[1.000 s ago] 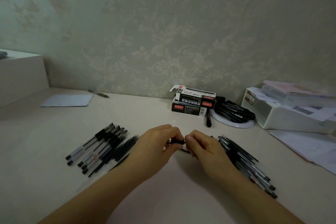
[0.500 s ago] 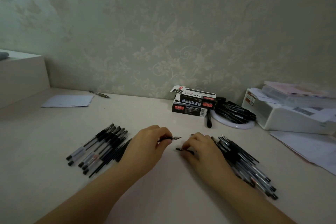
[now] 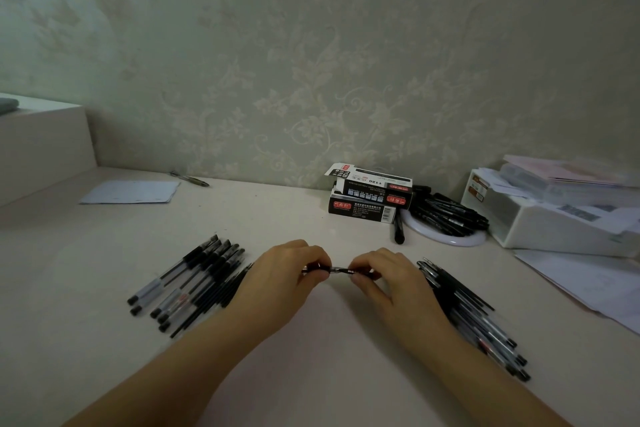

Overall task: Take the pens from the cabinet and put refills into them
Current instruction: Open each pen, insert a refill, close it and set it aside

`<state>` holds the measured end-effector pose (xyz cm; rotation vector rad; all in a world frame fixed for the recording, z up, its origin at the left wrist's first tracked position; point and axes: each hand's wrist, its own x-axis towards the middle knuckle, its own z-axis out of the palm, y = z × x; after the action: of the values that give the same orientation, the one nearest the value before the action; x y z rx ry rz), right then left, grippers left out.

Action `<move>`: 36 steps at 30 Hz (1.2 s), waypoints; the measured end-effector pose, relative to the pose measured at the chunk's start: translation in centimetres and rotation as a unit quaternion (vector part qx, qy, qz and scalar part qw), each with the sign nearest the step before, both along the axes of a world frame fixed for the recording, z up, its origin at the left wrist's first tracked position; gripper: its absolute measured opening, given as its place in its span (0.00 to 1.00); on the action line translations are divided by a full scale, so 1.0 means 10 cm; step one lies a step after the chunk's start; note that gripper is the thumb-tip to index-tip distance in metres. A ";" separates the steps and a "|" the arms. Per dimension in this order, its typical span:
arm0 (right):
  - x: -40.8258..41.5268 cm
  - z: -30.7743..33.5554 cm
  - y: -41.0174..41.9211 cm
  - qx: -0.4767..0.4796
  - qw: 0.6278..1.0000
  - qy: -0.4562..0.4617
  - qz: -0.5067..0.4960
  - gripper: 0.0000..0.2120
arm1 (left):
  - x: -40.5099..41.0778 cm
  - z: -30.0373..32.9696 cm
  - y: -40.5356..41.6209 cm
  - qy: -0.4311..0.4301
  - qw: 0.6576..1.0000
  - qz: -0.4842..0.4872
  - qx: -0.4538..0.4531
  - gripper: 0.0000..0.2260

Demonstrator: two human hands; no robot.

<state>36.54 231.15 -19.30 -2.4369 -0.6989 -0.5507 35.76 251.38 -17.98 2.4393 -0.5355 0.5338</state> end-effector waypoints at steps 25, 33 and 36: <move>-0.02 0.06 0.03 0.178 0.974 0.128 0.054 0.04 | -0.01 0.05 -0.09 -0.003 0.999 -0.033 -0.036 0.05; -0.04 0.06 0.01 0.163 0.977 0.125 0.061 0.05 | 0.00 0.01 -0.11 -0.001 0.999 -0.029 -0.036 0.04; -0.03 0.06 0.02 0.176 0.976 0.119 0.055 0.05 | -0.02 0.00 -0.11 -0.015 0.998 -0.030 -0.051 0.06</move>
<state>36.19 231.39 -18.66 -2.0741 -0.5769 -0.3003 35.59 250.33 -17.95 2.3152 -0.5788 0.5584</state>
